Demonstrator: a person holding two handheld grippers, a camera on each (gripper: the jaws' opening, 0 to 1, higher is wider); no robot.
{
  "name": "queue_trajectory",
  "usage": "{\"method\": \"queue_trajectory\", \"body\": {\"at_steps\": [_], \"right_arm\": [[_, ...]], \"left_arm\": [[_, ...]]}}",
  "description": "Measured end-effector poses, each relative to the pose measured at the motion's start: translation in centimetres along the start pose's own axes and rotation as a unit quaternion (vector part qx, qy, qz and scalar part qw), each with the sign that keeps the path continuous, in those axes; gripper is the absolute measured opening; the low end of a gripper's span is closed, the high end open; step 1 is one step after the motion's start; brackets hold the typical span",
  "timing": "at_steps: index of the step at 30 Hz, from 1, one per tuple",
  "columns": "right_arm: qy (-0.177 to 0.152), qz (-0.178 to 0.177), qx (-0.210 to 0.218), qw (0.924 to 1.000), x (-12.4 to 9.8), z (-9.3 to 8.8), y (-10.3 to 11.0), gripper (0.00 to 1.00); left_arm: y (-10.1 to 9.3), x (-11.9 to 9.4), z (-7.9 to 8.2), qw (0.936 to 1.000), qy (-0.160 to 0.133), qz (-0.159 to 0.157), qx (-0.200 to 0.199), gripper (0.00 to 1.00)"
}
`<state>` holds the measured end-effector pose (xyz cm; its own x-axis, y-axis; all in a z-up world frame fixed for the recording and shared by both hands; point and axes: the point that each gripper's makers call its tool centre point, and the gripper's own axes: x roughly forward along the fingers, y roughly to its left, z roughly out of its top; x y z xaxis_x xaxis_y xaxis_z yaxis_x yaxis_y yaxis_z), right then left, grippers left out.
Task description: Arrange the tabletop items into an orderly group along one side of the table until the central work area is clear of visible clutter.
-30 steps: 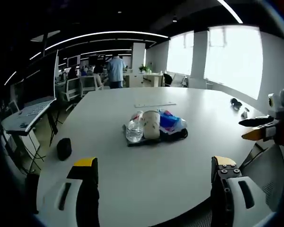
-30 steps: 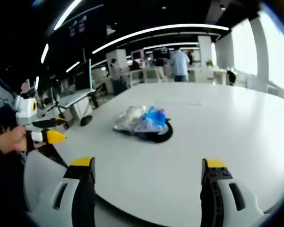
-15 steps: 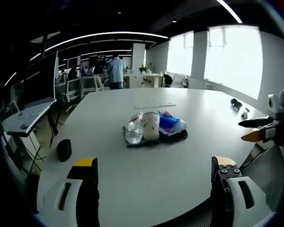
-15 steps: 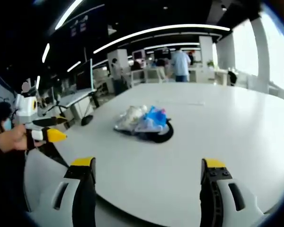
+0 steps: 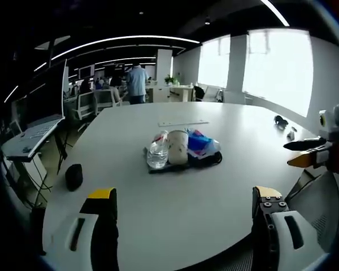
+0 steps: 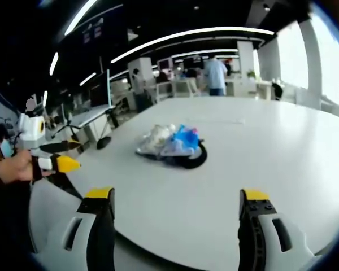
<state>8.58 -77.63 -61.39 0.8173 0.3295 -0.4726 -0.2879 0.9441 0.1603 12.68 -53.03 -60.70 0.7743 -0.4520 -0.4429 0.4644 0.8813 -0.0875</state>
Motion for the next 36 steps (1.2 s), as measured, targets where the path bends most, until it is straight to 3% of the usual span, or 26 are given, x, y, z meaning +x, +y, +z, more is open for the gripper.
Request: {"method": "queue_trajectory", "body": {"at_steps": [14,36], "right_arm": [[-0.006,0.000,0.005,1.0000,-0.13,0.24,0.02,0.89],[0.004,-0.010,0.015,0.9998,0.28,-0.03,-0.68,0.88]], "left_arm": [[0.14,0.16,0.25,1.0000,-0.005,-0.003,0.001,0.98],[0.48,0.56,-0.68,0.9999,0.005,-0.002,-0.010,0.98]]}}
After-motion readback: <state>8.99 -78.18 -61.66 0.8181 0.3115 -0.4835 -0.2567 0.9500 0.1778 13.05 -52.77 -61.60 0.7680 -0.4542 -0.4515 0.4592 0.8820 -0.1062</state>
